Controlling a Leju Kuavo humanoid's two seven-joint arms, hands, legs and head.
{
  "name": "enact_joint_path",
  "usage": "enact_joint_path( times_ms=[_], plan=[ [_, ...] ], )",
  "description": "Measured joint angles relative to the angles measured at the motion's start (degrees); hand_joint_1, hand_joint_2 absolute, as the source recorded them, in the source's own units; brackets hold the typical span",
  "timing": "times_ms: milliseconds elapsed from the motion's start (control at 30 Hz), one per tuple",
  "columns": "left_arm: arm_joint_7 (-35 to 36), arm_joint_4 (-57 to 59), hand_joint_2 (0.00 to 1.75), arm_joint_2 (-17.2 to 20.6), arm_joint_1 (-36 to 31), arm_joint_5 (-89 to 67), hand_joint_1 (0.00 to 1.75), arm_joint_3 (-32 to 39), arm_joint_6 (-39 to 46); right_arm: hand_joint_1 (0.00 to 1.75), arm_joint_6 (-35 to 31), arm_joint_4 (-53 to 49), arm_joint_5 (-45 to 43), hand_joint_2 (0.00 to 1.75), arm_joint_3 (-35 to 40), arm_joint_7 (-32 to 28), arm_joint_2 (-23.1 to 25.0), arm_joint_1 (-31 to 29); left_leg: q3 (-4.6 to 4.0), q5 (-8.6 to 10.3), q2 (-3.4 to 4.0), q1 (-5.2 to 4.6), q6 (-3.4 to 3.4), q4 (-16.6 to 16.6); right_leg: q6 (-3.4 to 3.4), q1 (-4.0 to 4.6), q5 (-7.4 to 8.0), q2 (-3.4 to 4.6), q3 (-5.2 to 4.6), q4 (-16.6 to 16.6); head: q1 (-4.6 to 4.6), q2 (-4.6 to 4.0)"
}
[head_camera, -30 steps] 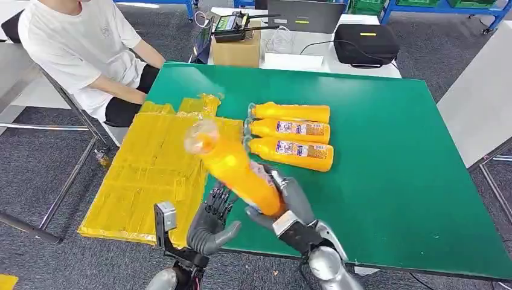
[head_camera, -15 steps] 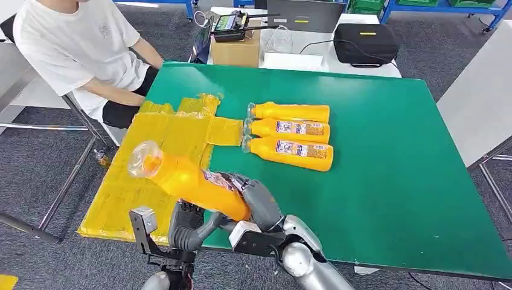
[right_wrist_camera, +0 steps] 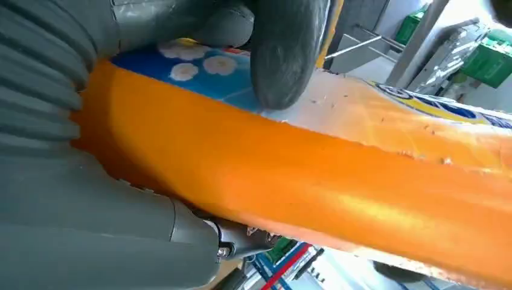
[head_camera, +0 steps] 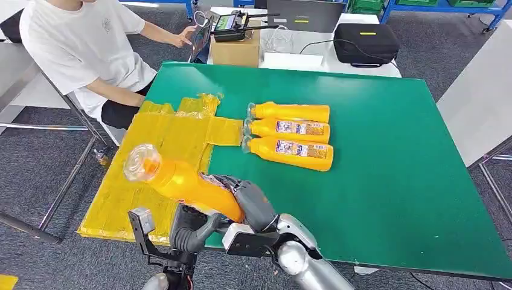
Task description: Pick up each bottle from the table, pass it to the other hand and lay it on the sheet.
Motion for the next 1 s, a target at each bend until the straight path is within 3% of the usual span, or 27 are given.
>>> enact_joint_path(
  times_ms=[33,67,100,133,367,400,600,700,733,867,933,967,1000],
  plan=[
    [0.4,-0.2,1.75,0.0,0.1,1.0,1.75,0.0,-0.9,1.75,0.0,0.1,-0.1,1.75,0.1,0.0,0.0,0.0,0.0,0.0,0.0,0.0,0.0,0.0,0.0,0.0,0.0,0.0,0.0,0.0,0.0,0.0],
    [0.9,-0.3,1.75,0.0,0.1,2.2,1.52,0.1,-1.8,1.75,0.0,0.2,-0.2,1.75,0.2,0.0,0.0,0.0,0.0,0.0,0.0,0.0,0.0,0.0,0.0,0.0,0.0,0.0,0.0,0.0,0.0,0.0],
    [1.3,-0.3,1.75,0.0,0.1,3.0,0.54,0.2,-2.4,1.75,0.0,0.3,-0.2,1.75,0.4,0.0,0.0,-0.1,0.0,0.0,0.0,0.0,0.0,0.0,0.0,0.0,0.0,0.0,0.0,0.0,0.0,0.0],
    [1.3,-0.3,1.75,0.0,0.1,3.5,0.0,0.4,-2.9,1.75,0.1,0.4,-0.2,1.75,0.7,0.0,-0.1,-0.3,0.0,0.0,0.01,0.0,0.0,0.0,0.0,0.0,0.0,0.01,-0.01,0.0,-0.02,0.0],
    [-1.3,-2.1,1.75,0.4,1.0,1.1,0.0,1.0,-10.3,1.75,1.1,1.3,-2.1,1.75,2.1,-0.3,-0.2,-0.6,-0.01,0.0,0.03,0.0,0.0,0.0,0.0,0.01,0.0,0.04,-0.05,0.0,0.0,0.0],
    [-1.7,-2.4,0.0,0.5,1.2,-0.1,0.0,1.0,-10.8,1.75,1.1,1.3,-2.3,1.75,2.0,-0.3,-0.2,-0.3,-0.01,0.0,0.02,0.0,0.0,0.0,0.0,0.0,0.0,0.03,-0.06,0.0,-0.02,0.0],
    [-3.5,-5.0,0.0,1.2,2.0,-5.5,0.0,0.9,-10.4,1.75,-0.7,1.2,-2.8,1.75,-1.7,1.9,-0.7,4.7,-0.12,-0.01,-0.02,0.0,0.0,0.0,0.0,0.0,0.0,-0.02,-0.07,0.0,-0.02,0.0],
    [-5.3,-6.6,0.0,1.5,2.5,-10.5,0.0,0.3,-5.9,1.75,-2.0,1.0,-0.7,1.75,-4.0,3.8,-1.0,6.9,-0.11,-0.01,-0.02,0.0,0.0,0.0,0.0,0.0,0.0,-0.01,-0.07,0.0,0.0,0.0],
    [-6.5,-7.4,1.75,1.5,2.8,-13.0,0.0,0.1,-3.9,1.75,-2.2,1.0,0.0,1.75,-4.8,4.4,-1.1,7.4,-0.11,-0.01,-0.02,0.0,0.0,0.0,0.0,0.0,0.0,-0.02,-0.07,0.0,0.0,0.0],
    [-6.6,-9.4,1.75,1.6,3.0,-21.6,0.0,-0.2,4.9,1.75,-4.8,1.0,5.8,1.75,-6.2,7.7,-1.6,8.1,-0.09,-0.01,-0.01,0.0,0.0,0.0,0.0,0.0,0.0,0.0,-0.07,0.0,-0.02,0.0],
    [-3.1,-9.7,1.75,1.5,2.8,-20.7,0.0,-0.3,5.3,1.75,-5.8,1.1,8.8,1.75,-6.4,8.0,-1.6,8.2,-0.09,0.0,-0.02,0.0,0.0,0.0,0.0,0.0,0.0,-0.02,-0.07,0.0,0.0,0.0],
    [-1.9,-9.7,0.0,1.4,2.8,-20.2,0.0,-0.2,5.5,1.75,-6.2,1.2,9.9,1.75,-6.3,8.2,-1.6,8.3,-0.09,0.0,-0.02,0.01,0.0,0.0,0.0,0.0,0.0,-0.02,-0.07,0.0,-0.02,0.0],
    [-1.4,-9.7,0.0,1.4,2.7,-20.0,0.0,-0.3,5.5,1.75,-6.4,1.2,10.5,1.75,-6.3,8.2,-1.6,8.4,-0.09,0.0,-0.02,0.01,0.0,0.0,0.0,0.01,0.0,-0.01,-0.07,0.0,0.0,0.0]
  ],
)
